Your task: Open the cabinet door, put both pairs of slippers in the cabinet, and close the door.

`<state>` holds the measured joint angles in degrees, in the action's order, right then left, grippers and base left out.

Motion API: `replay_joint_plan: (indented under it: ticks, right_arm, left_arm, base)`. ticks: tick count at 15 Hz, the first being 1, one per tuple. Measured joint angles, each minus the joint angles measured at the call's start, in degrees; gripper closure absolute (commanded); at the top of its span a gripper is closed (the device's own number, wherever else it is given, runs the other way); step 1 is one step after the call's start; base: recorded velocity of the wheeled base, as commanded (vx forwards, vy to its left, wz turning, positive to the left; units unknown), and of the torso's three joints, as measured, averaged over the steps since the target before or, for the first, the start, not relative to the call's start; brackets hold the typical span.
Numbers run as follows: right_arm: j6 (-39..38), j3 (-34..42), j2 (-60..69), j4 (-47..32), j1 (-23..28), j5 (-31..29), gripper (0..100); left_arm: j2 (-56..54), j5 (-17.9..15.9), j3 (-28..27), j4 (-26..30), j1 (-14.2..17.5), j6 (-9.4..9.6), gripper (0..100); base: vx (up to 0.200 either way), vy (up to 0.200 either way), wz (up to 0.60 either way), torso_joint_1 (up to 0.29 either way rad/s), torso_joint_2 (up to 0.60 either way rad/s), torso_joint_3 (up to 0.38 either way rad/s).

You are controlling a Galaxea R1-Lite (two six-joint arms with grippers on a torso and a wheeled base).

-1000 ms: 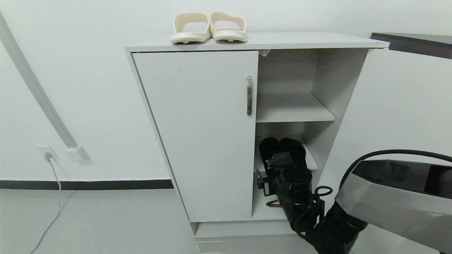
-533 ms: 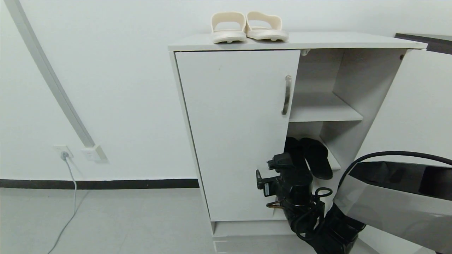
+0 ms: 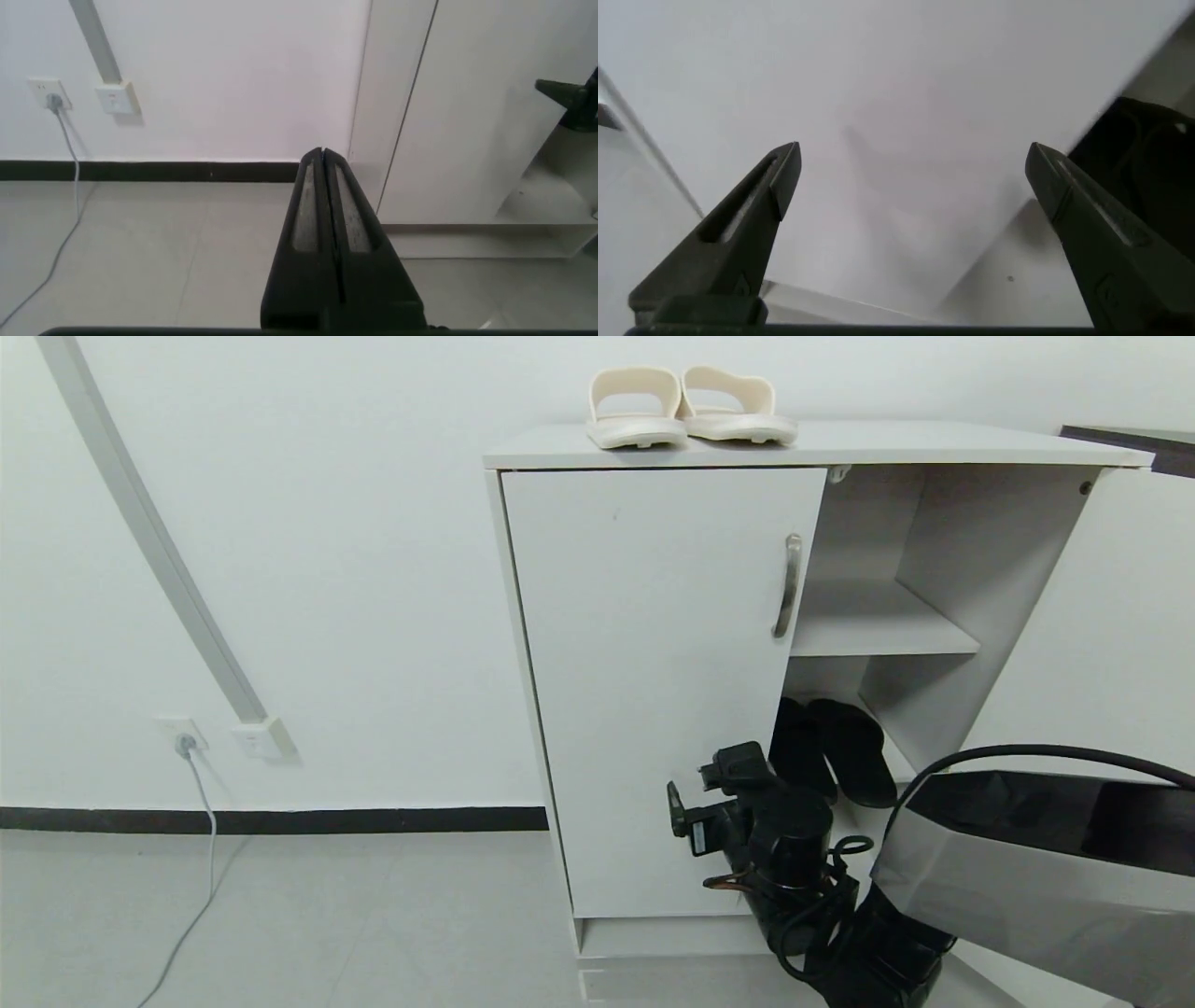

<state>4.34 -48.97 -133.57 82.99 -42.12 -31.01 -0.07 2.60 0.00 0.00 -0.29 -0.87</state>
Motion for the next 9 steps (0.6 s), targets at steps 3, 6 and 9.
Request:
replay_joint_plan:
  ticks: [3,6,9]
  right_arm:
    - [0.5,0.7,0.0,1.0,0.0,1.5,0]
    - [0.6,2.8,2.0,2.8,-1.6,5.1,0]
    - [1.4,6.0,7.7,2.7,-4.7,6.7,0]
  left_arm:
    - [0.0,0.0,0.0,0.0,0.1,0.00,100]
    - [0.0,0.1,0.0,0.0,0.1,0.07,100]
    - [0.0,0.1,0.0,0.0,0.1,0.18,100]
  base:
    - [0.000,0.000,0.00,0.000,0.00,0.000]
    - [0.000,0.000,0.00,0.000,0.00,0.000]
    - [0.000,0.000,0.00,0.000,0.00,0.000]
